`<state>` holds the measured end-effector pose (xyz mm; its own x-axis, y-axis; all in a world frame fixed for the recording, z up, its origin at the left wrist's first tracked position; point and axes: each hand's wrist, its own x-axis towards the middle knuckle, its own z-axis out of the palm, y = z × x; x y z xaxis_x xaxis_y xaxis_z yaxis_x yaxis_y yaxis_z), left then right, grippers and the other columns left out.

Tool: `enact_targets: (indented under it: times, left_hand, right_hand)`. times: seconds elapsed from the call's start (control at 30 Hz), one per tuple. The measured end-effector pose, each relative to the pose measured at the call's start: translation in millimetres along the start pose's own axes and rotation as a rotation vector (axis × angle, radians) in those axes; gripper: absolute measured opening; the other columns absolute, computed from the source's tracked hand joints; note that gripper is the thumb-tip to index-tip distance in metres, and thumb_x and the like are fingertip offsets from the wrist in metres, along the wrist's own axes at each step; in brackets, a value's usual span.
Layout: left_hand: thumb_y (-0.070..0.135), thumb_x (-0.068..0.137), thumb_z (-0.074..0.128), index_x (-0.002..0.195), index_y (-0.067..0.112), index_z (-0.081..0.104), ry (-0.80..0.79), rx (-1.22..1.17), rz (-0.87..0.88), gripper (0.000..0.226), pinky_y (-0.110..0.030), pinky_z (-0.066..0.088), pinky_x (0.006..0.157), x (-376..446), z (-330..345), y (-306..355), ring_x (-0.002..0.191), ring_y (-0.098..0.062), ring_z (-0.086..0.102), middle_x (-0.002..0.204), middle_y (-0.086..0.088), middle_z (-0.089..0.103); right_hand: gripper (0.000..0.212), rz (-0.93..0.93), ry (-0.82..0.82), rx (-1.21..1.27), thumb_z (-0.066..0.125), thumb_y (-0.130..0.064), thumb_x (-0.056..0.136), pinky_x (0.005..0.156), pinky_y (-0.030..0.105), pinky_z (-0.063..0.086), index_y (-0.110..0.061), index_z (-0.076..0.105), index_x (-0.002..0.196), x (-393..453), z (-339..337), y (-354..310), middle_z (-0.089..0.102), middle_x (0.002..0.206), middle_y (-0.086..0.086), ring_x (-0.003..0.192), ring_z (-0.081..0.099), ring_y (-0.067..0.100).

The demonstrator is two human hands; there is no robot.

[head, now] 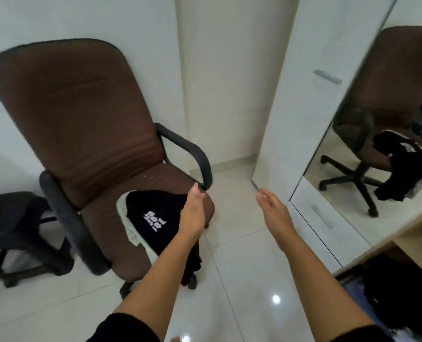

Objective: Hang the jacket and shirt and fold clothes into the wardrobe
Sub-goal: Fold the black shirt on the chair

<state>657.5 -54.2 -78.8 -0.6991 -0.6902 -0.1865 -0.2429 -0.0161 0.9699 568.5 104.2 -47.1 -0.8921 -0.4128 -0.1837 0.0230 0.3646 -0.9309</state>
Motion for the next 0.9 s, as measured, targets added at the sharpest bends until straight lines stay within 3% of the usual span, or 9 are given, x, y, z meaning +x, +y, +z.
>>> enact_targets:
  times: [0.13, 0.3, 0.37, 0.47, 0.63, 0.8, 0.9]
  left_hand:
    - [0.044, 0.100, 0.011, 0.147, 0.026, 0.023, 0.107, 0.038, -0.021, 0.052, -0.035, 0.020, 0.111, 22, -84, -19, 0.138, -0.020, 0.032, 0.142, -0.004, 0.045]
    - [0.045, 0.100, 0.015, 0.147, 0.021, 0.026, 0.260, 0.079, -0.069, 0.054, -0.030, 0.026, 0.107, 61, -166, -33, 0.135, -0.021, 0.035, 0.141, -0.006, 0.046]
    - [0.052, 0.097, 0.014, 0.145, 0.022, 0.030, 0.309, 0.121, -0.115, 0.059, -0.036, 0.024, 0.110, 77, -185, -41, 0.135, -0.024, 0.035, 0.142, -0.006, 0.046]
    - [0.056, 0.096, 0.015, 0.146, 0.020, 0.031, 0.303, 0.203, -0.205, 0.063, -0.037, 0.024, 0.110, 96, -198, -56, 0.137, -0.027, 0.033, 0.146, -0.008, 0.040]
    - [0.046, 0.099, 0.028, 0.146, 0.020, 0.028, 0.277, 0.290, -0.325, 0.054, -0.034, 0.029, 0.105, 141, -210, -84, 0.132, -0.027, 0.039, 0.145, -0.006, 0.043]
    - [0.045, 0.098, 0.036, 0.146, 0.021, 0.026, 0.322, 0.308, -0.461, 0.055, -0.034, 0.032, 0.104, 195, -215, -128, 0.131, -0.025, 0.041, 0.142, -0.005, 0.047]
    - [0.042, 0.096, 0.041, 0.147, 0.024, 0.022, 0.361, 0.318, -0.549, 0.057, -0.036, 0.032, 0.105, 225, -212, -162, 0.132, -0.027, 0.039, 0.145, -0.006, 0.043]
  right_hand:
    - [0.045, -0.034, -0.148, -0.059, 0.042, -0.040, 0.098, 0.094, 0.021, 0.029, -0.024, 0.042, 0.140, 24, 85, -28, 0.045, 0.143, -0.003, 0.125, 0.042, 0.011]
    - [0.048, 0.003, -0.284, -0.107, 0.044, -0.044, 0.096, 0.090, 0.024, 0.036, -0.027, 0.041, 0.140, 57, 173, -46, 0.049, 0.137, -0.002, 0.115, 0.048, 0.013]
    - [0.049, 0.002, -0.332, -0.162, 0.046, -0.046, 0.094, 0.097, 0.028, 0.038, -0.028, 0.041, 0.140, 73, 197, -45, 0.049, 0.139, -0.001, 0.121, 0.048, 0.015]
    - [0.052, 0.005, -0.406, -0.252, 0.047, -0.047, 0.094, 0.105, 0.032, 0.035, -0.027, 0.039, 0.142, 100, 222, -41, 0.047, 0.142, 0.003, 0.129, 0.045, 0.018]
    - [0.054, 0.000, -0.517, -0.372, 0.049, -0.043, 0.094, 0.097, 0.025, 0.032, -0.025, 0.038, 0.143, 165, 265, -32, 0.050, 0.139, 0.005, 0.128, 0.046, 0.019]
    - [0.054, -0.011, -0.688, -0.495, 0.050, -0.040, 0.095, 0.093, 0.026, 0.033, -0.024, 0.035, 0.145, 237, 320, -9, 0.047, 0.141, 0.006, 0.130, 0.044, 0.021]
    - [0.055, -0.028, -0.773, -0.588, 0.050, -0.039, 0.095, 0.100, 0.029, 0.034, -0.025, 0.033, 0.145, 275, 354, 10, 0.046, 0.142, 0.007, 0.130, 0.044, 0.023]
